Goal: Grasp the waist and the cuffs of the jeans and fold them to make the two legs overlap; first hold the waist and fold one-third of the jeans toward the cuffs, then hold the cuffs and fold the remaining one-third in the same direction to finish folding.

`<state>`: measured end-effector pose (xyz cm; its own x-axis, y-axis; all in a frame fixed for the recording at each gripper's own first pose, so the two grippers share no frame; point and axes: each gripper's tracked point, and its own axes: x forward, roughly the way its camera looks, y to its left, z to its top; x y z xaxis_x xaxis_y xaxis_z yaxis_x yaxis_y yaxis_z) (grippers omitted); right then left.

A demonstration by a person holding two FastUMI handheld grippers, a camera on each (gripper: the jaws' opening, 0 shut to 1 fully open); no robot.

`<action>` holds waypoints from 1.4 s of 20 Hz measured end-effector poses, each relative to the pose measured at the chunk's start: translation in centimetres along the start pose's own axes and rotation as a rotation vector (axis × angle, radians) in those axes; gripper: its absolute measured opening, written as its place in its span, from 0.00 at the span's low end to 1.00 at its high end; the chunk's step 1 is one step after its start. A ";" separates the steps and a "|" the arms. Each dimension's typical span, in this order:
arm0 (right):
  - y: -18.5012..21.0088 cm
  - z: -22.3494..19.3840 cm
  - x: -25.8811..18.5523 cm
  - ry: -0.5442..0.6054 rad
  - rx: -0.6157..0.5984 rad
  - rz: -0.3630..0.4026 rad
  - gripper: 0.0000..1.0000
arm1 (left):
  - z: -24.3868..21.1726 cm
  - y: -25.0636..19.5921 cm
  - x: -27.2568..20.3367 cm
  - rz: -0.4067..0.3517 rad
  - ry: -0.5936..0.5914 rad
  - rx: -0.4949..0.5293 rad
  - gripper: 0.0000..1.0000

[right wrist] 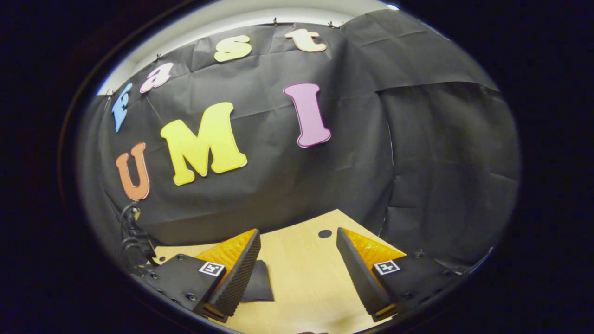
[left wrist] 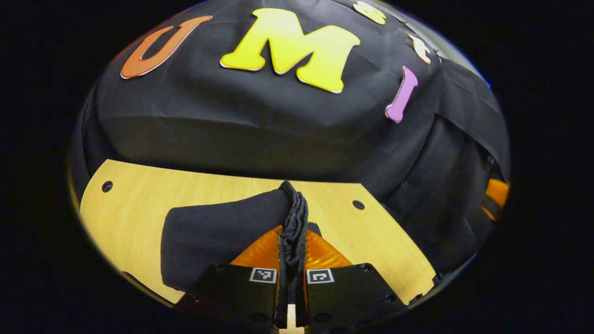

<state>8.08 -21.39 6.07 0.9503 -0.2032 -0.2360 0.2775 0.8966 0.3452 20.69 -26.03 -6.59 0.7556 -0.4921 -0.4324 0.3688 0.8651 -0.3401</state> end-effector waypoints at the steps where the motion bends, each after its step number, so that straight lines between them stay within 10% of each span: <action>1: 0.0 -0.1 0.0 0.005 -0.002 0.001 1.00 | -1.4 -0.3 0.5 0.002 0.028 0.012 0.10; 13: -0.1 -0.8 0.5 0.045 -0.032 0.017 0.97 | -8.5 0.2 3.3 0.030 0.154 0.142 0.12; 21: 2.6 -2.4 0.5 0.073 -0.092 0.058 1.00 | -6.2 0.8 1.0 0.051 0.073 0.323 0.95; 28: 6.8 -4.4 -0.1 0.077 -0.125 0.120 0.97 | 0.9 1.6 -6.6 0.059 -0.140 0.324 0.99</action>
<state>9.25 -13.50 4.42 0.9605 -0.0655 -0.2705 0.1386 0.9554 0.2608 16.76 -21.27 -3.52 0.8392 -0.4419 -0.3168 0.4581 0.8885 -0.0260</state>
